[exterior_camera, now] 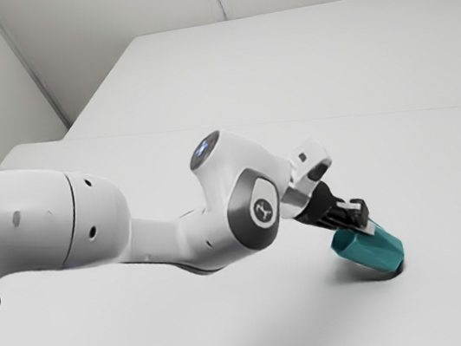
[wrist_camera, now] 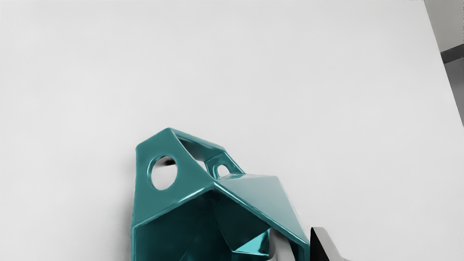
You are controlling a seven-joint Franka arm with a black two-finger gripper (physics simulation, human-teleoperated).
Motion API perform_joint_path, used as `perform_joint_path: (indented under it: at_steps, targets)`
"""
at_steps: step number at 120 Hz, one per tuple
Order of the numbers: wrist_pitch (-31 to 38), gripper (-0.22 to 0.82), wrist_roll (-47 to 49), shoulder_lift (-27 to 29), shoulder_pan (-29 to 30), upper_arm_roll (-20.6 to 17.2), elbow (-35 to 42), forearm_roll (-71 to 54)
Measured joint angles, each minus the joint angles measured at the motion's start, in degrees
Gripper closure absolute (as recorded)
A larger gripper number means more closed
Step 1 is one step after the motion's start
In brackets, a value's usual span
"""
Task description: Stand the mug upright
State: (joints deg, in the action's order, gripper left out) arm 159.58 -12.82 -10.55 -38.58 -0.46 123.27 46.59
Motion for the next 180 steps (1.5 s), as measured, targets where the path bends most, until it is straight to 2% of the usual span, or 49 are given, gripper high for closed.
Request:
perform_joint_path:
  at_steps: [28, 49, 65, 75, 85, 117, 135, 180]
  targets:
    - [-0.7, 0.77, 0.1, -2.1, -0.5, 0.0, -2.5, -0.4]
    - [-3.2, 0.78, 0.4, 0.3, -0.4, 0.5, -2.4, -0.7]
    - [-8.8, 0.79, 0.6, 3.1, 0.8, 4.8, -2.1, -5.8]
    - [-12.8, 0.79, 0.9, 4.1, 2.0, 8.8, -2.2, -12.4]
    - [-15.8, 0.79, 1.1, 4.3, 2.7, 12.4, -2.4, -17.9]
    - [-25.7, 0.79, 2.9, 4.3, 2.2, 20.6, -6.4, -32.8]
    - [-30.9, 0.79, 4.0, 4.2, 2.3, 25.3, -7.2, -37.2]
    - [-42.6, 0.79, 9.6, 5.7, 2.2, 26.8, -6.7, -44.8]
